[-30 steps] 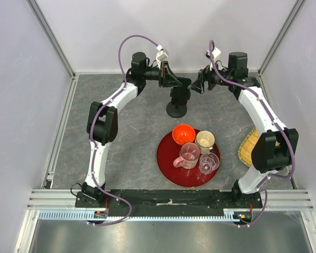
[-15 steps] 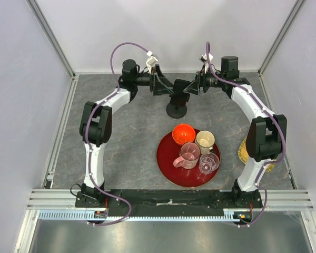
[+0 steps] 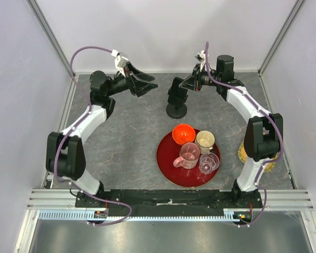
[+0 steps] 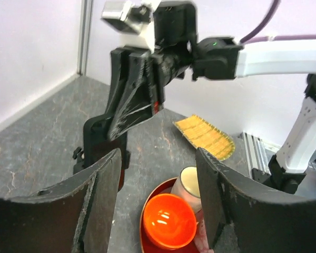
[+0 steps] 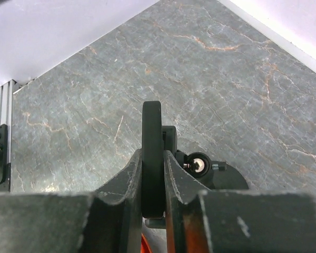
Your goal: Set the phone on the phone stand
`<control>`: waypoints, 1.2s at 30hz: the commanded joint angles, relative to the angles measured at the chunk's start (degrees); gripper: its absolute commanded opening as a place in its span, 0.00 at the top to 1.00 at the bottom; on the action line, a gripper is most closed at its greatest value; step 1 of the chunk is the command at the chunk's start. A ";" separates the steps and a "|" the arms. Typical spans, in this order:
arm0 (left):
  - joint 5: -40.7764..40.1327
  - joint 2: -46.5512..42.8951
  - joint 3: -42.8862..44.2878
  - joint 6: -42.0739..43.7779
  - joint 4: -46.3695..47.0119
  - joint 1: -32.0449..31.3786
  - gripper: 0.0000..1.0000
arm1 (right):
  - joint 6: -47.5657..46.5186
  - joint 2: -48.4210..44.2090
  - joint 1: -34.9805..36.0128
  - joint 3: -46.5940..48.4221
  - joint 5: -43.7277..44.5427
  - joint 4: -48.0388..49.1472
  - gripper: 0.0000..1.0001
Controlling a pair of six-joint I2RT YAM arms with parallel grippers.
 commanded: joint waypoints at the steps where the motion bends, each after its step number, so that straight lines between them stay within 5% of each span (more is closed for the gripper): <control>1: -9.52 -10.90 -6.68 -6.12 5.44 -0.26 0.36 | 5.94 -3.08 2.65 -1.53 -3.99 8.95 1.00; 5: -11.38 -21.61 -15.38 -10.35 7.65 -0.26 0.36 | 8.23 -8.10 8.35 -4.27 -3.63 14.76 1.00; 9: -22.67 -37.62 -21.02 -7.20 -13.79 -0.26 0.37 | 8.32 -11.34 12.50 -4.44 -2.49 12.57 1.00; 15: -35.54 -59.59 -18.13 -0.17 -39.76 -0.17 0.35 | 9.02 -16.80 19.53 -7.87 3.65 11.17 1.00; 19: -37.57 -64.11 -14.18 3.09 -48.75 -0.26 0.35 | 10.86 -19.79 26.71 -10.94 9.10 12.03 1.00; 28: -37.22 -67.36 -17.07 1.95 -50.54 -0.26 0.35 | 4.98 -27.62 44.38 -20.61 25.69 13.36 1.00; 36: -36.78 -68.33 -17.25 1.16 -52.02 -0.26 0.35 | 6.37 -29.02 49.94 -26.14 29.86 20.63 1.00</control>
